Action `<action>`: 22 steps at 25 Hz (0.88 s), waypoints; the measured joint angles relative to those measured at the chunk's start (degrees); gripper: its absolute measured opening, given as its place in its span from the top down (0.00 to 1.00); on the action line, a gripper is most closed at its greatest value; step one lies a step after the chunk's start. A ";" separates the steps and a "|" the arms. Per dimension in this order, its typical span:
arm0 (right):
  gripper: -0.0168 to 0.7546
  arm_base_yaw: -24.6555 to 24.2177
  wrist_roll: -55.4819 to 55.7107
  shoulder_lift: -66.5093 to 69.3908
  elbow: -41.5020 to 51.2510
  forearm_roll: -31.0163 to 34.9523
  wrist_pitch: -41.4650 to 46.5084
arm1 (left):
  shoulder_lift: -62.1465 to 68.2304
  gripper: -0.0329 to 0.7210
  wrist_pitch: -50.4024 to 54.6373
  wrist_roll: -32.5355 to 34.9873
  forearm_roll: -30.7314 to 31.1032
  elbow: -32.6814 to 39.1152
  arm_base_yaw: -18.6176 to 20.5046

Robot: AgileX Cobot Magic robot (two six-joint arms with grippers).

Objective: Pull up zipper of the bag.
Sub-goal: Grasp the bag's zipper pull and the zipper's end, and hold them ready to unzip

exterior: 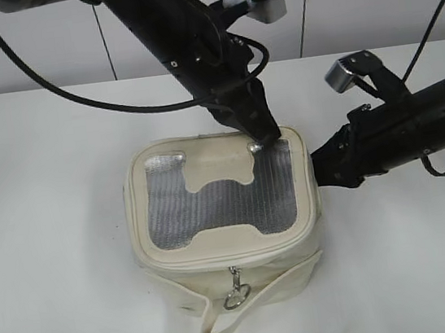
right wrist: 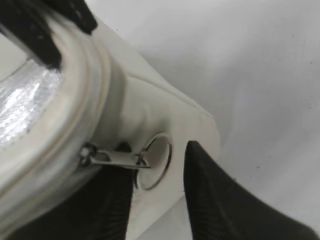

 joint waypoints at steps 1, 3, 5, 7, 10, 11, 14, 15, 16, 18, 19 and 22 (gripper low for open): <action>0.69 0.00 -0.19 0.42 -0.19 0.48 0.06 | 0.00 0.86 0.00 0.00 0.00 0.00 0.00; 0.81 0.06 -0.32 0.82 -0.46 0.82 0.17 | 0.00 0.86 0.00 0.00 -0.05 0.00 0.00; 0.94 0.06 0.31 0.89 -0.65 0.95 0.28 | 0.00 0.86 0.00 0.00 -0.05 0.00 0.00; 0.97 0.06 2.40 0.89 -0.71 0.53 0.28 | 0.00 0.86 0.00 0.00 -0.05 0.00 0.00; 0.97 0.06 8.28 0.10 -0.71 -3.36 0.16 | 0.00 0.86 0.00 0.00 -0.11 0.00 0.00; 0.97 0.06 11.03 -0.59 -0.71 -5.03 0.01 | 0.00 0.86 0.00 0.00 -0.11 0.00 -0.05; 0.97 0.06 19.13 -3.25 -0.71 -11.93 -0.29 | 0.00 0.86 0.00 0.00 -0.21 0.00 -0.05; 0.97 0.06 21.65 -4.38 -0.71 -14.37 -0.29 | 0.00 0.86 0.00 0.00 -0.21 0.00 -0.05; 0.97 0.06 23.95 -5.56 -0.71 -16.70 -0.29 | 0.00 0.86 0.00 0.00 -0.21 0.00 -0.05; 0.97 0.06 27.94 -7.73 -0.71 -20.91 -0.18 | 0.00 0.86 -0.34 0.00 -0.21 0.00 -0.05; 0.97 0.06 29.85 -8.76 -0.71 -23.12 0.00 | 0.06 0.86 -0.47 0.00 -0.21 0.00 -0.05; 0.97 0.06 33.54 -10.62 -0.71 -27.63 1.70 | 0.11 0.86 -1.18 0.00 -0.27 0.10 -0.05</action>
